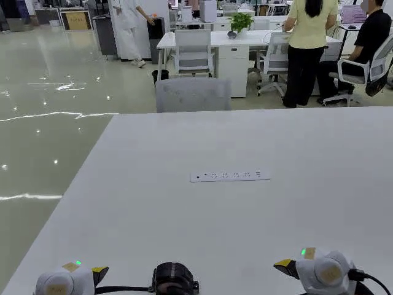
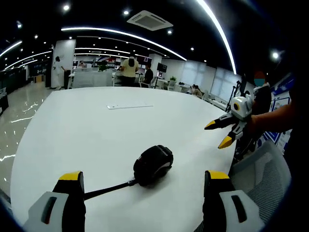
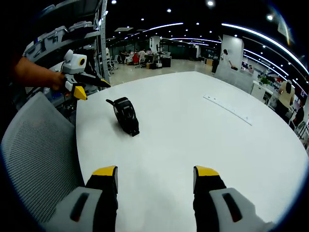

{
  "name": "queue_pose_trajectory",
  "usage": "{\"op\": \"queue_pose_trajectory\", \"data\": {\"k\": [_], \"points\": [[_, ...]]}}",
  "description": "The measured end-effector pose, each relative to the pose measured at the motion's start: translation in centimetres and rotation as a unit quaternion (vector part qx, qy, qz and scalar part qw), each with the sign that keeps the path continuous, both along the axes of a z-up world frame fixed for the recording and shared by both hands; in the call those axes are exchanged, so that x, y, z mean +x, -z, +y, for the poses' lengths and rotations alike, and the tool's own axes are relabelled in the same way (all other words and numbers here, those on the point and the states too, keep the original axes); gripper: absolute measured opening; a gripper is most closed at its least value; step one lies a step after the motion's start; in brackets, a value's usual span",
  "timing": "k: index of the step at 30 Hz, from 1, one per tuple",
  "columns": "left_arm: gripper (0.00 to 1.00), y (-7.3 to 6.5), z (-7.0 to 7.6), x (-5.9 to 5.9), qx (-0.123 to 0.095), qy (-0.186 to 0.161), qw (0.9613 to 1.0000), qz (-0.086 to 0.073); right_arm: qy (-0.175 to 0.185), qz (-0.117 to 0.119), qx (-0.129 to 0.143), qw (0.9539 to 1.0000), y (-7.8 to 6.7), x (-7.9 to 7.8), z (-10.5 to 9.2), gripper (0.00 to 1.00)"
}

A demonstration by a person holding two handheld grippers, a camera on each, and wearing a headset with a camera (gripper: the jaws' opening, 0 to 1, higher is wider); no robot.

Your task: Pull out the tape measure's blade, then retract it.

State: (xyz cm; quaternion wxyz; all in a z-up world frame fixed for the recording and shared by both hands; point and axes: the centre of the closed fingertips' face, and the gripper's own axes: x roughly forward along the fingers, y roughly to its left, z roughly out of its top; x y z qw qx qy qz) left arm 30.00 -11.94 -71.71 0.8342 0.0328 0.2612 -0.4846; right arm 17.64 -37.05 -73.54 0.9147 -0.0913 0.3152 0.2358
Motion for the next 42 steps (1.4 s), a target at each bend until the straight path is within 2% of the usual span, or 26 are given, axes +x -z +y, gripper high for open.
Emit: {"op": "queue_pose_trajectory", "data": {"k": [4,6,7,8,10,12,18,21,24,28,30,32,40,42], "points": [[1.0,-0.8,1.2,0.4,-0.013,-0.014,0.9998,-0.008,0.025,-0.016,0.015,0.9994,-0.6,-1.5,-1.5,0.67],[1.0,-0.7,1.8,0.5,0.015,-0.004,0.9995,-0.029,0.033,-0.016,0.02,0.9991,-0.5,-2.1,-2.1,0.7],[1.0,-0.9,2.0,0.5,0.019,-0.003,0.999,-0.041,0.035,-0.017,0.024,0.9989,-0.5,-2.6,-2.4,0.72],[1.0,-1.0,2.1,0.5,0.015,-0.004,0.9991,-0.04,0.037,-0.019,0.026,0.9988,-0.6,-2.8,-2.7,0.73],[1.0,-1.8,2.5,1.1,0.003,-0.018,0.9983,-0.055,0.042,-0.021,0.022,0.9986,-0.8,-3.3,-3.4,0.76],[1.0,-2.4,2.6,1.0,-0.025,-0.022,0.9983,-0.049,0.046,-0.022,0.022,0.9985,-1.0,-3.9,-4.2,0.77],[1.0,-1.2,3.0,-0.2,0.008,0.007,0.9986,-0.052,0.053,-0.025,0.005,0.9983,-1.1,-5.2,-5.8,0.83],[1.0,-1.1,3.2,-0.7,0.002,0.013,0.9987,-0.05,0.047,-0.026,-0.007,0.9985,-0.7,-6.1,-6.3,0.88],[1.0,-0.7,4.1,-0.8,0.003,0.013,0.9986,-0.052,0.049,-0.024,-0.025,0.9982,-0.1,-6.8,-7.0,0.96],[1.0,-0.9,5.3,-0.3,-0.006,-0.001,0.9984,-0.057,0.07,-0.028,-0.014,0.997,-0.1,-7.4,-7.5,1.0],[1.0,-0.8,5.7,-0.2,-0.005,-0.002,0.9985,-0.055,0.079,-0.03,-0.014,0.9963,-0.1,-7.7,-7.7,1.0],[1.0,-0.8,5.6,-0.5,-0.004,0.005,0.9983,-0.058,0.082,-0.028,-0.011,0.9962,0.2,-8.1,-7.8,1.0],[1.0,-0.6,5.4,-1.1,-0.006,0.012,0.9987,-0.05,0.075,-0.022,-0.011,0.9969,0.4,-8.8,-7.4,1.0],[1.0,-0.4,5.4,-1.3,-0.004,0.016,0.9987,-0.048,0.068,-0.029,-0.015,0.9971,0.3,-8.7,-7.2,1.0]]}}
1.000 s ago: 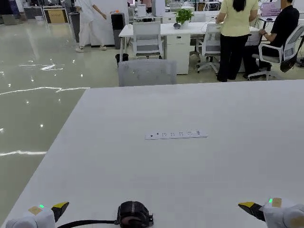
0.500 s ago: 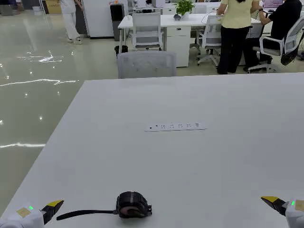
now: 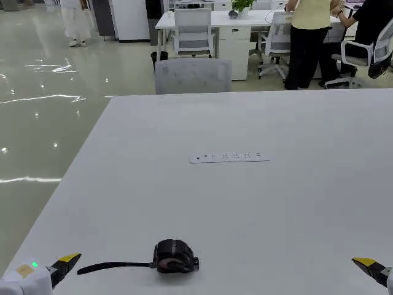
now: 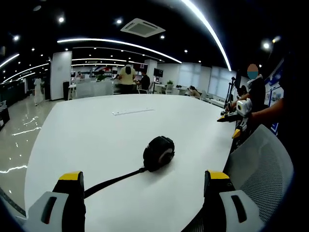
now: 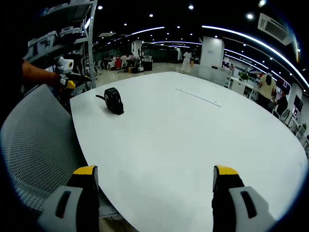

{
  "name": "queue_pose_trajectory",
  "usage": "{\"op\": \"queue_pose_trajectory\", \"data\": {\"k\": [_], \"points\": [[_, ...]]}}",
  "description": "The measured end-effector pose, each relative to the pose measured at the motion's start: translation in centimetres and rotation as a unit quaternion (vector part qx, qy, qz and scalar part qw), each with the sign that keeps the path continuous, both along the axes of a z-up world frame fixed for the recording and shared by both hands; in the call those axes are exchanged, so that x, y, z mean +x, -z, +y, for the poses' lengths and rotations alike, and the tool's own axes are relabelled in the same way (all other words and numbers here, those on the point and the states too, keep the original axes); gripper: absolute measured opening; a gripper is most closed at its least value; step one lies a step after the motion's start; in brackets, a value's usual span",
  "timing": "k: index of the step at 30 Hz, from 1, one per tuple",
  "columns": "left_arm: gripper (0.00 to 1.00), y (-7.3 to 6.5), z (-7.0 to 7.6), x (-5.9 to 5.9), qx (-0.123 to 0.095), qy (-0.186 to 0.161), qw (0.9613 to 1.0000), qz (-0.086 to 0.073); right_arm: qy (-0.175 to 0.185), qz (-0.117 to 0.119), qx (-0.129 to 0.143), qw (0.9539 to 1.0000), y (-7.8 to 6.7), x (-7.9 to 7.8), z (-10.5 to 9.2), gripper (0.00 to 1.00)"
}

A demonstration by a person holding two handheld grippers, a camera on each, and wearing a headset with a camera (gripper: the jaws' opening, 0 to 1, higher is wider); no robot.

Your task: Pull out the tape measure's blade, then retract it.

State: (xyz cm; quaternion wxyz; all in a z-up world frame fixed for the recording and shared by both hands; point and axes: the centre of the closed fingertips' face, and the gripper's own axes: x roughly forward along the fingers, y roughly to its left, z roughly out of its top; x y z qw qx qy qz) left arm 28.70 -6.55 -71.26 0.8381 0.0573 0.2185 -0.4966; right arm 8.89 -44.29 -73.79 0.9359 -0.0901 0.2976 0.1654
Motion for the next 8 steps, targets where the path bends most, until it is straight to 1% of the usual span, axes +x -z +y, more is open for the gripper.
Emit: {"op": "queue_pose_trajectory", "data": {"k": [1,4,8], "points": [[1.0,0.09,-0.01,-0.09,0.001,0.002,1.0,0.001,-0.003,-0.004,-0.005,1.0,-0.08,0.04,-0.07,1.0],[1.0,0.25,0.08,-0.22,0.005,0.002,1.0,0.001,0.003,-0.004,-0.005,1.0,-0.12,0.13,-0.48,1.0],[1.0,0.12,0.21,-0.1,0.002,-0.003,1.0,0.0,0.009,-0.003,0.004,0.9999,-0.15,0.08,-0.39,1.0]]}}
